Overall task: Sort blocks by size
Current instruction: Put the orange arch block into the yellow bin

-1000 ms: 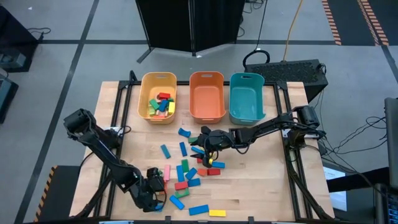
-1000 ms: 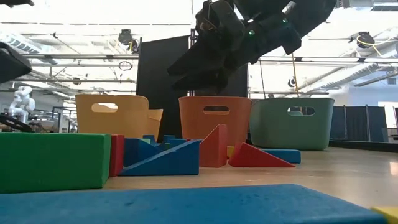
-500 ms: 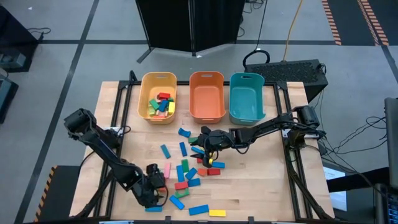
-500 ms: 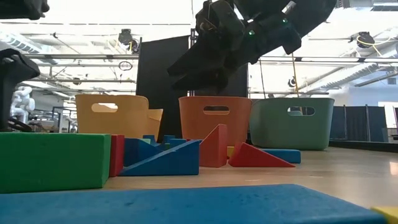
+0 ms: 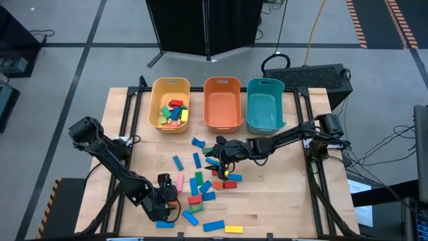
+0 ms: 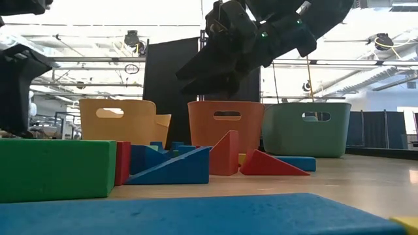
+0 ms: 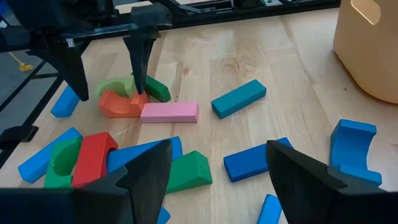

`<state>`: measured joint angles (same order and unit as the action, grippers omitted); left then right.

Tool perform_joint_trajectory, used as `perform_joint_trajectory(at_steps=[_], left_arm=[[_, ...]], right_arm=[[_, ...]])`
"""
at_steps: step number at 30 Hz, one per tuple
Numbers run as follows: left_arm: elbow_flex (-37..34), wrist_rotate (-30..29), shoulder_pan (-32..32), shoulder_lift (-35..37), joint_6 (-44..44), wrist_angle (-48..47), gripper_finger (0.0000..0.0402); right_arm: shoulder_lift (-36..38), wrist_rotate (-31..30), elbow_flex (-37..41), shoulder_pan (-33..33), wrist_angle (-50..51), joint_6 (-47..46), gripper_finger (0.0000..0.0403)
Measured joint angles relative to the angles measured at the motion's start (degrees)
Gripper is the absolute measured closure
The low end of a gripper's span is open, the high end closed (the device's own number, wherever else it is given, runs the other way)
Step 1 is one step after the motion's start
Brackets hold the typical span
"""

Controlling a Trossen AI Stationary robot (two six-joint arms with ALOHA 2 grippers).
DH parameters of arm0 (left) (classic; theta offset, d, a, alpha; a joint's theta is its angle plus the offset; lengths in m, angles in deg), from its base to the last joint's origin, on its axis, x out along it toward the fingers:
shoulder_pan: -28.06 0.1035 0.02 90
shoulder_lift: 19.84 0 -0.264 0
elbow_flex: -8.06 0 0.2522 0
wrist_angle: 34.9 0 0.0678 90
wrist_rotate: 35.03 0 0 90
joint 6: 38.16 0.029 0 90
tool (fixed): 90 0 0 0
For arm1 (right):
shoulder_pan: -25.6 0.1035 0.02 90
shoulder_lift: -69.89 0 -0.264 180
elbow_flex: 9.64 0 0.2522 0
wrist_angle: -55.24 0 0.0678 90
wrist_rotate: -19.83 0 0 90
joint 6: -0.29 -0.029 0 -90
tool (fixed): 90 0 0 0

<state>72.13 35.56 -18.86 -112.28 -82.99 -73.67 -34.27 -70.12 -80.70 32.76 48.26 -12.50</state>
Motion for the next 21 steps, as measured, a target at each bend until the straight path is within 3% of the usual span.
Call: perform_joint_trajectory(at_steps=[17, 21], left_arm=[[0.28, 0.79, -0.13, -6.27, 5.23, 1.25, 0.0021], [0.22, 0.81, -0.13, -6.34, 5.34, 1.07, 0.0039]], right_arm=[[0.00, -0.01, 0.00, 0.07, 0.31, 0.00, 0.0156], [0.00, 0.00, 0.00, 0.07, 0.25, 0.00, 0.0156]])
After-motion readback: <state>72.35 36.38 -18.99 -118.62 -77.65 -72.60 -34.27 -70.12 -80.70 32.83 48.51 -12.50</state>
